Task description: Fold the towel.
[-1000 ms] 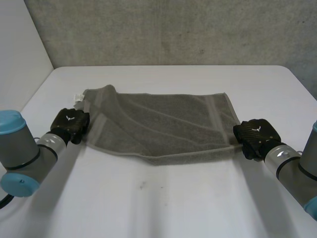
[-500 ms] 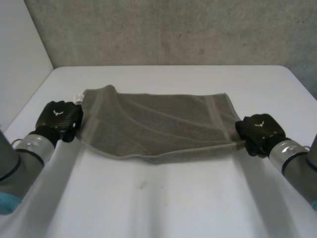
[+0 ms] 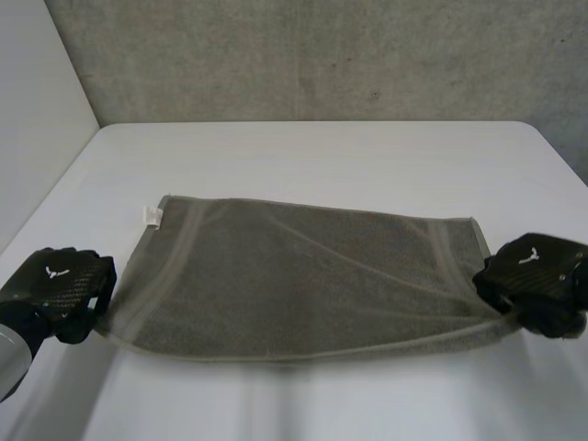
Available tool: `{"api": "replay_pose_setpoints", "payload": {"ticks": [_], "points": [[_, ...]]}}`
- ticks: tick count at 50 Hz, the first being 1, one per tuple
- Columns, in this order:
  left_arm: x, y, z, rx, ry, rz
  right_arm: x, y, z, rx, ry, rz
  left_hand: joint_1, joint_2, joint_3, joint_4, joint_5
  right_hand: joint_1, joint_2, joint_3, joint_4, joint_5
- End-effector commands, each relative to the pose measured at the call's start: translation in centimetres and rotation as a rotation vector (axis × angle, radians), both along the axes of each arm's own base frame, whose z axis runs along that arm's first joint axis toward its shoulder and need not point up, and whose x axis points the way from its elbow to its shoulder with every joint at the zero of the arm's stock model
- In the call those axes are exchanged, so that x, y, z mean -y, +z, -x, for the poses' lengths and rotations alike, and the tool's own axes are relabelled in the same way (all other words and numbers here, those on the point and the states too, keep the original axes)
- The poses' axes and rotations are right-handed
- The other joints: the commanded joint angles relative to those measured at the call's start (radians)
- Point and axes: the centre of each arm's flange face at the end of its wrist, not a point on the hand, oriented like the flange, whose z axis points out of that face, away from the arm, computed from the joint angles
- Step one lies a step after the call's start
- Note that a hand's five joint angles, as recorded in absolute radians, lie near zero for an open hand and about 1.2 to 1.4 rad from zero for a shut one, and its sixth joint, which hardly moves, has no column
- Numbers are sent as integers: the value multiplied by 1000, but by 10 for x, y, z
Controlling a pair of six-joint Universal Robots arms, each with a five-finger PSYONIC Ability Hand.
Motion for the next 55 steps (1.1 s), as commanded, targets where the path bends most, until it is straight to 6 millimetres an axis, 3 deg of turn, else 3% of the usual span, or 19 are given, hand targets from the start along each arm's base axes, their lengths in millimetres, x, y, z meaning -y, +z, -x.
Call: {"api": "replay_pose_setpoints", "payload": {"ticks": [1, 2, 4, 5, 7, 8, 10, 11, 12, 13, 15, 16, 18, 23, 34, 50, 51, 52, 55], "points": [[41, -7, 2, -37, -33, 35, 35, -7, -2, 97, -29, -51, 212, 179, 180, 179, 203, 86, 83, 76, 53, 76], [41, -7, 2, -37, -33, 35, 45, -11, -2, 114, -44, -68, 212, 179, 180, 179, 203, 86, 83, 76, 53, 76], [72, -14, 17, -90, -67, 50, 56, -16, -3, 131, -61, -81, 212, 179, 180, 179, 203, 86, 83, 76, 53, 76], [73, -14, 17, -90, -68, 50, 66, -21, -4, 148, -76, -94, 212, 179, 180, 179, 203, 86, 83, 76, 53, 76], [104, -26, 32, -115, -56, 35, 80, -30, -6, 168, -95, -106, 212, 179, 180, 179, 203, 86, 83, 76, 53, 76], [104, -26, 32, -115, -56, 35, 80, -30, -6, 169, -96, -106, 212, 179, 180, 179, 203, 86, 83, 76, 53, 76], [140, -36, 36, -87, 4, 50, 105, -41, -12, 203, -129, -82, 212, 179, 180, 179, 203, 86, 83, 76, 53, 76], [140, -36, 36, -87, 5, 50, 106, -41, -12, 203, -130, -82, 212, 179, 180, 179, 203, 86, 83, 76, 53, 76], [157, -40, 36, -79, 35, 62, 117, -45, -15, 214, -154, -63, 212, 179, 180, 179, 203, 86, 83, 76, 53, 76], [157, -40, 36, -79, 35, 63, 128, -48, -15, 221, -182, -37, 212, 179, 180, 179, 203, 86, 83, 76, 53, 76], [186, -46, 40, -74, 55, 88, 139, -53, -16, 224, -208, -11, 212, 179, 180, 179, 203, 86, 83, 76, 53, 76], [186, -46, 40, -74, 55, 88, 139, -53, -16, 224, -208, -11, 212, 179, 180, 179, 203, 86, 83, 76, 53, 76], [207, -50, 49, -81, 43, 111, 158, -59, -20, 232, -239, 54, 212, 179, 180, 179, 203, 86, 83, 76, 53, 76], [229, -53, 67, -88, 16, 146, 172, -67, -33, 259, -231, 113, 212, 179, 180, 179, 203, 86, 83, 76, 53, 76], [264, -64, 87, -105, -13, 226, 190, -84, -45, 263, -263, 250, 212, 179, 180, 179, 203, 86, 83, 76, 53, 76], [269, -64, 89, -110, -16, 241, 202, -109, -51, 249, -269, 269, 212, 179, 180, 179, 203, 86, 83, 76, 53, 76], [267, -60, 91, -114, -20, 240, 202, -109, -52, 246, -267, 271, 9, -24, -23, -24, -1, 55, 52, 45, 22, 45], [262, -55, 92, -113, -25, 229, 200, -110, -55, 247, -262, 268, -424, -456, -455, -457, -433, -120, -123, -130, -153, -129], [256, -50, 92, -109, -26, 208, 198, -107, -57, 251, -257, 265, -598, -631, -630, -631, -607, -142, -145, -152, -175, -152]]}}
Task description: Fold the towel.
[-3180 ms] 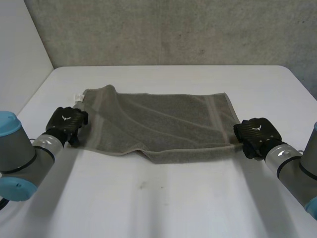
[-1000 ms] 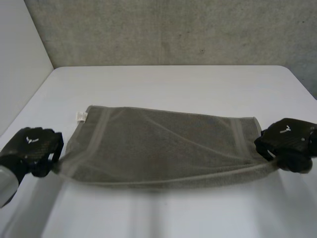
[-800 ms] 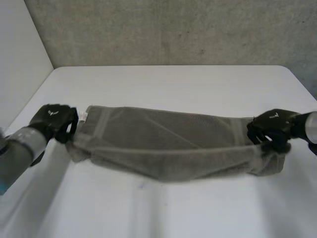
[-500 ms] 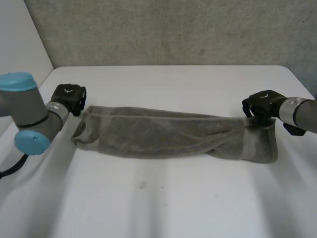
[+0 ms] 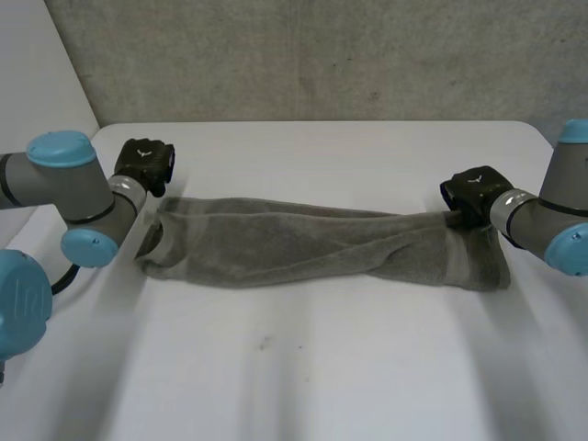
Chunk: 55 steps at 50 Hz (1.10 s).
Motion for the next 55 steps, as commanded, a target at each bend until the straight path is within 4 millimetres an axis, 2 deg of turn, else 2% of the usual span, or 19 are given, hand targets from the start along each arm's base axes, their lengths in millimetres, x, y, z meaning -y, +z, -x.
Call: {"api": "replay_pose_setpoints", "payload": {"ticks": [1, 4, 5, 6, 8, 13, 17, 22, 24, 29, 38, 41, 43, 44, 45, 46, 48, 51, 55], "points": [[-20, 19, 1, 8, -12, -58, -3, 2, -6, 0, 11, 0, -412, -391, -396, -392, -413, -85, -83, -98, -100, -94], [-35, 33, -2, 8, -13, -112, -5, 4, -6, 1, 8, -4, -644, -623, -627, -624, -644, -85, -83, -98, -100, -94], [-43, 38, -4, -4, -9, -148, -6, 5, -6, 1, 10, -4, -665, -644, -649, -645, -666, -85, -83, -98, -100, -94], [-43, 38, -4, -4, -9, -149, -6, 5, -6, 1, 10, -4, -666, -644, -649, -646, -666, -85, -83, -98, -100, -94], [-62, 46, -6, -50, 0, -234, -9, 3, -7, -2, 16, -12, -674, -653, -658, -654, -675, -85, -83, -98, -100, -94], [-81, 44, -10, -109, 22, -323, -12, 2, -7, -3, 17, -23, -666, -645, -649, -646, -666, -85, -83, -98, -100, -94], [-84, 37, -11, -111, 28, -342, -14, 0, -7, -5, 20, -33, -657, -636, -640, -637, -657, -85, -83, -98, -100, -94], [-75, 19, -10, -110, 34, -341, -17, -3, -7, -9, 25, -44, -630, -609, -614, -610, -631, -82, -80, -95, -97, -91], [-66, 10, -9, -110, 39, -328, -18, -5, -7, -9, 28, -53, -540, -519, -523, -520, -540, -79, -77, -92, -95, -88], [-54, -7, -7, -97, 45, -323, -19, -5, -7, -10, 30, -57, -481, -460, -464, -461, -481, -79, -77, -92, -95, -88], [-29, -16, -9, 38, 83, -226, -19, -6, -7, -14, 27, -53, -413, -392, -396, -393, -413, -76, -75, -89, -92, -85], [-23, -15, -9, 81, 82, -189, -18, -5, -6, -13, 25, -49, -290, -269, -273, -270, -290, -73, -72, -86, -89, -82], [-19, -12, -8, 94, 79, -161, -16, -3, -7, -1, 19, -35, -51, -29, -34, -31, -51, -61, -60, -74, -77, -70], [-19, -12, -8, 94, 79, -161, -16, -3, -7, -1, 19, -35, -49, -28, -32, -29, -49, -61, -60, -74, -77, -70], [-18, -12, -7, 91, 78, -147, -15, -3, -7, 1, 20, -26, 73, 94, 90, 93, 73, -61, -60, -74, -77, -70], [-18, -12, -7, 91, 78, -147, -13, -3, -7, 4, 19, -16, 74, 95, 91, 94, 74, -53, -51, -65, -68, -62], [-15, -12, -7, 83, 77, -119, -12, -4, -7, 6, 21, -4, 393, 414, 409, 413, 392, -26, -25, -39, -42, -35], [-16, -13, -7, 84, 77, -117, -10, -6, -8, 11, 22, 20, 473, 494, 490, 493, 473, 29, 31, 17, 14, 20], [-17, -11, -6, 81, 73, -119, -8, -7, -9, 21, 18, 49, 473, 494, 490, 493, 473, 143, 145, 130, 128, 134]]}}
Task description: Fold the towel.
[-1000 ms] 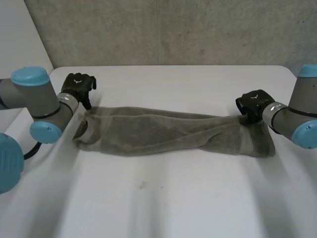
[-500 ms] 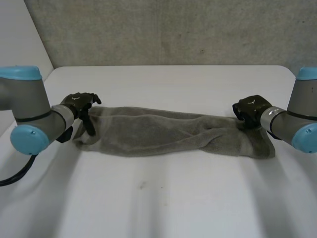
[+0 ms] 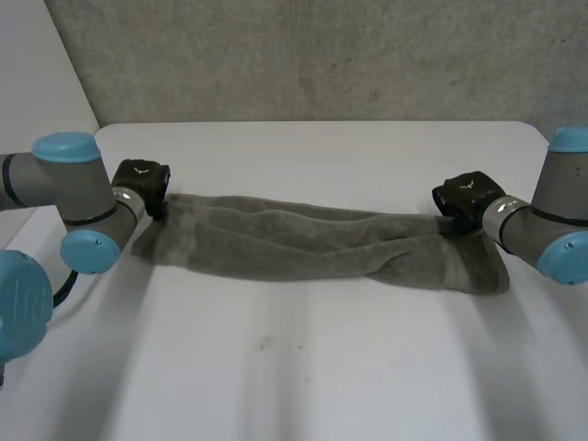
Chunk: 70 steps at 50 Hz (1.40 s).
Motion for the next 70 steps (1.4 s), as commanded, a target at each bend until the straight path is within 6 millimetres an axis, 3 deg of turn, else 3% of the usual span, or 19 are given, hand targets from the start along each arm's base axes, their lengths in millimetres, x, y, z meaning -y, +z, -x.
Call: {"api": "replay_pose_setpoints", "payload": {"ticks": [1, 12, 22, 24, 25, 26, 27, 28, 29, 31, 34, 36, 39, 41, 46, 53, 57, 62, 70], "points": [[-2, 1, 1, -10, -3, 4, 6, -1, -1, 32, -8, 65, 259, 233, 235, 234, 252, 120, 123, 133, 118, 130], [2, 26, 0, -44, 15, 86, 16, 22, 1, 159, -51, 133, 259, 233, 235, 234, 252, 120, 123, 133, 118, 130], [-3, 10, -1, -47, 13, 88, 19, 2, 0, 142, -57, 98, 259, 233, 235, 234, 252, 60, 63, 73, 58, 69], [-5, 3, -1, -45, 10, 84, 19, 0, -1, 140, -57, 91, -41, -67, -65, -66, -48, -51, -48, -38, -53, -41], [-5, 3, -1, -45, 9, 84, 19, 0, 0, 137, -63, 86, -43, -69, -67, -68, -50, -395, -392, -382, -397, -386], [-5, 2, -1, -43, 9, 89, 19, 0, 0, 137, -63, 86, -429, -455, -453, -455, -436, -399, -396, -386, -400, -389], [-4, 1, -1, -39, 11, 98, 19, 0, 0, 130, -72, 85, -747, -773, -771, -773, -754, -759, -756, -746, -761, -749], [-4, 1, -1, -39, 11, 98, 19, 0, 0, 130, -72, 85, -750, -776, -774, -776, -757, -763, -760, -750, -764, -753], [-4, 1, 0, -39, 12, 104, 20, 1, 2, 124, -94, 89, -925, -951, -949, -950, -932, -1039, -1036, -1026, -1040, -1029], [-4, 2, 0, -38, 13, 109, 22, 5, 4, 117, -118, 100, -947, -973, -971, -973, -954, -1102, -1099, -1089, -1103, -1092], [-3, 7, 0, -41, 13, 118, 25, 18, 8, 110, -164, 133, -947, -973, -971, -973, -954, -1102, -1099, -1089, -1103, -1092], [-4, 14, -1, -46, 15, 126, 25, 48, 15, 127, -187, 185, -947, -973, -971, -973, -954, -1102, -1099, -1089, -1103, -1092], [-7, 36, -2, -56, 23, 157, 22, 66, 16, 136, -186, 215, -947, -973, -971, -973, -954, -1102, -1099, -1089, -1103, -1092], [-18, 56, -6, -62, 30, 171, 14, 94, 19, 145, -188, 258, -950, -976, -974, -975, -957, -1102, -1099, -1089, -1103, -1092], [-44, 81, -14, -62, 27, 173, -8, 117, 27, 133, -192, 226, -932, -958, -956, -958, -939, -1102, -1099, -1089, -1103, -1092], [-88, 85, -26, -44, 26, 114, -61, 103, 32, 56, -169, 23, -826, -853, -851, -852, -834, -1077, -1074, -1064, -1079, -1067], [-119, 62, -32, -25, 19, 13, -81, 90, 35, 10, -142, -18, -686, -712, -710, -712, -693, -974, -971, -961, -976, -964], [-132, 39, -31, -27, -40, -61, -93, 67, 47, 4, -130, -47, -668, -694, -692, -694, -675, -830, -827, -817, -832, -821], [-125, 12, -28, -44, -89, -24, -100, 28, 48, 34, -90, -59, -668, -694, -692, -694, -675, -798, -795, -785, -799, -788]]}}
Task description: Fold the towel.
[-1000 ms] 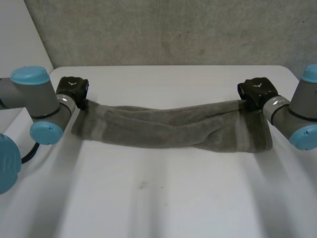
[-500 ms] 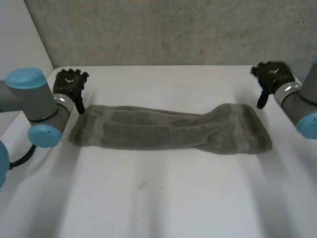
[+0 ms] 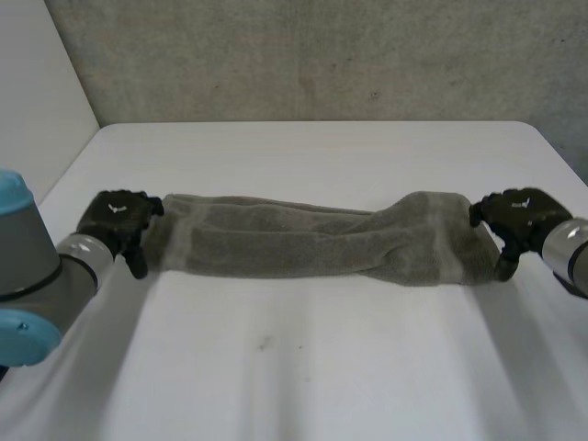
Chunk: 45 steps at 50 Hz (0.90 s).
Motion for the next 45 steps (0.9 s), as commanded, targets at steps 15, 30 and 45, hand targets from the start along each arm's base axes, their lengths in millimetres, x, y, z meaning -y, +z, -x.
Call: {"api": "replay_pose_setpoints", "payload": {"ticks": [15, 30, 45], "points": [[20, -47, 6, -1, -43, 31, 25, -72, 1, 19, 30, 66, 121, 119, 118, 119, 119, 239, 236, 229, 228, 215], [25, -48, 4, 24, -35, 95, 51, -49, 40, -30, -149, 152, 993, 991, 990, 991, 990, 956, 952, 945, 944, 931], [-15, -14, -7, 16, -29, 113, 40, -54, 39, -82, -114, 101, 993, 991, 990, 991, 990, 956, 952, 945, 944, 931]]}}
